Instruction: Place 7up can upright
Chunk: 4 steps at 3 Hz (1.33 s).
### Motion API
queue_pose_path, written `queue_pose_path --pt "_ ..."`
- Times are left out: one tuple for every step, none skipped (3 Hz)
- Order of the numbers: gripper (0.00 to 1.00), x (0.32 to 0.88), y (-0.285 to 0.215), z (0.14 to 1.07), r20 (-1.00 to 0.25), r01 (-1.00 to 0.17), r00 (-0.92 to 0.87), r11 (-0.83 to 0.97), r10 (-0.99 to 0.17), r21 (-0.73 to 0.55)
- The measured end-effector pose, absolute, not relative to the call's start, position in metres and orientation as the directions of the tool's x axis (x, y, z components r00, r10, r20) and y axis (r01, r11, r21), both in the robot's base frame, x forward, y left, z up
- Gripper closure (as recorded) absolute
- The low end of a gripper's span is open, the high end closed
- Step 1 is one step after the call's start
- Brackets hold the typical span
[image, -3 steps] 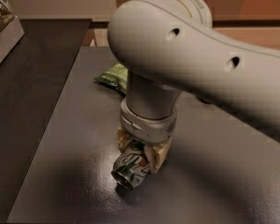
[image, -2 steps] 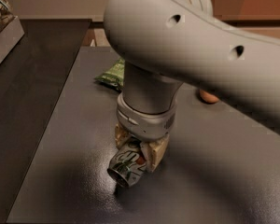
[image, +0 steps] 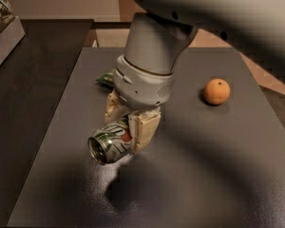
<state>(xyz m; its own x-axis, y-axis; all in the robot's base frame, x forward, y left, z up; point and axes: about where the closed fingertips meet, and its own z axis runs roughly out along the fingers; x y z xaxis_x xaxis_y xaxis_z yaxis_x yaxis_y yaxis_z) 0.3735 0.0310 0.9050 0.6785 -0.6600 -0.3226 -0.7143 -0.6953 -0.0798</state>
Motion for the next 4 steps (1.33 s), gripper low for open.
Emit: queue_pose_path --pt "1.00 0.394 0.046 0.931 -0.468 -0.792 0.568 -0.604 -0.677 -0.087" --pt "1.00 0.411 0.050 0.948 -0.602 -0.864 0.443 -0.497 -0.665 -0.086" --pt "1.00 0.422 0.042 0.955 -0.719 -0.919 0.320 -0.386 -0.617 -0.079" --pt "1.00 0.429 0.031 0.956 -0.816 -0.954 0.220 -0.294 -0.535 -0.065"
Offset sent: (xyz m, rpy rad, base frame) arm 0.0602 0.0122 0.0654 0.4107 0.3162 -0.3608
